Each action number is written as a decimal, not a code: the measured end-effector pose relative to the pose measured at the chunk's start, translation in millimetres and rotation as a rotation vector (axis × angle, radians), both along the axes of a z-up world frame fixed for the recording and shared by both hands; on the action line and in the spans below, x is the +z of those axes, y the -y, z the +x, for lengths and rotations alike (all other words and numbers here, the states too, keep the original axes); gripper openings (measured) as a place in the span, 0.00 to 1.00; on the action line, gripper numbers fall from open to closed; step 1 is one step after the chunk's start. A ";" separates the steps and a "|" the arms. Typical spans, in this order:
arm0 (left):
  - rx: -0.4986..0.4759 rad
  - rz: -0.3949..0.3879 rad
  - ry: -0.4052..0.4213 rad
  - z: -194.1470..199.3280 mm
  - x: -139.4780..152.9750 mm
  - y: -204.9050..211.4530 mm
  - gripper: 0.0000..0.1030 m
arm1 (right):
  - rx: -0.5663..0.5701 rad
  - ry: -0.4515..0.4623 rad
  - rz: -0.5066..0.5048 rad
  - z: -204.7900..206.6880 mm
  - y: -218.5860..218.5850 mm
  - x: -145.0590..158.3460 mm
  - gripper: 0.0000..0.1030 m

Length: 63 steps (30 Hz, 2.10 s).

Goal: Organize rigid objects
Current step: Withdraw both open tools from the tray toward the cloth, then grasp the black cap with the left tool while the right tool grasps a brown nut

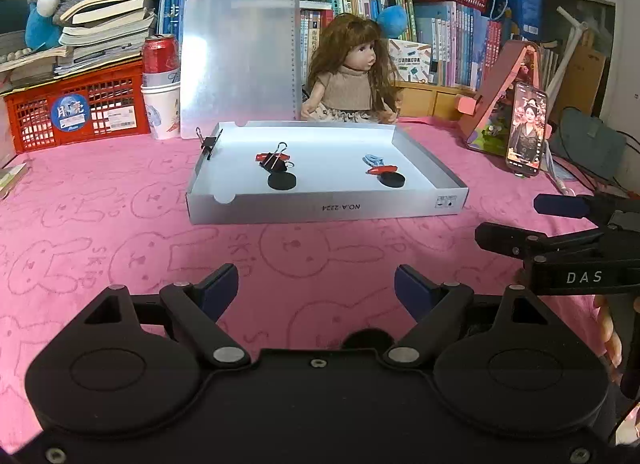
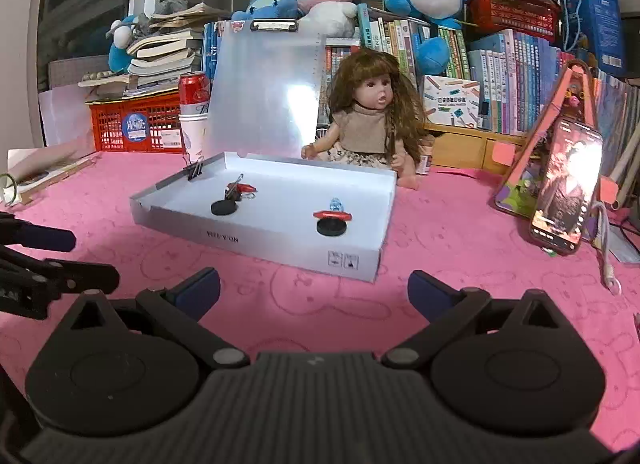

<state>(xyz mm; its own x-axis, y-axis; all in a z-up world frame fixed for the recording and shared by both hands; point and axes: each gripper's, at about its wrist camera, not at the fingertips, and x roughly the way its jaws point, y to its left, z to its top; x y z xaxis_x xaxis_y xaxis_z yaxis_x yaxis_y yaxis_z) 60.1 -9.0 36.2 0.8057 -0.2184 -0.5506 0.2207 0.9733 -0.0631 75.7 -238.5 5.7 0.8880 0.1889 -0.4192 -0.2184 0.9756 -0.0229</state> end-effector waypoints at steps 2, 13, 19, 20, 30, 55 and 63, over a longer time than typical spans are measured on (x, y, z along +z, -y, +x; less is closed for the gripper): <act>-0.001 0.000 0.000 -5.9 -2.7 0.6 0.82 | -0.010 0.002 -0.004 -3.9 2.3 -3.8 1.00; 0.020 0.008 -0.020 -25.5 -18.6 4.9 0.73 | -0.094 0.039 -0.012 -23.2 15.3 -22.8 1.00; 0.024 0.034 0.010 -36.0 -23.1 12.0 0.66 | -0.108 0.016 -0.016 -28.4 20.1 -36.4 0.98; 0.024 0.038 0.016 -37.2 -23.5 13.2 0.66 | -0.112 0.013 -0.016 -28.5 20.9 -38.2 0.98; 0.014 0.015 -0.025 -34.9 -31.9 18.0 0.45 | -0.170 -0.038 -0.028 -23.9 24.5 -52.7 0.94; 0.046 0.010 0.001 -24.4 -18.6 20.2 0.29 | -0.130 -0.048 -0.032 -27.8 13.8 -42.7 0.25; 0.049 0.022 0.019 -25.2 -14.8 22.3 0.29 | -0.123 -0.035 -0.013 -31.7 17.6 -41.0 0.24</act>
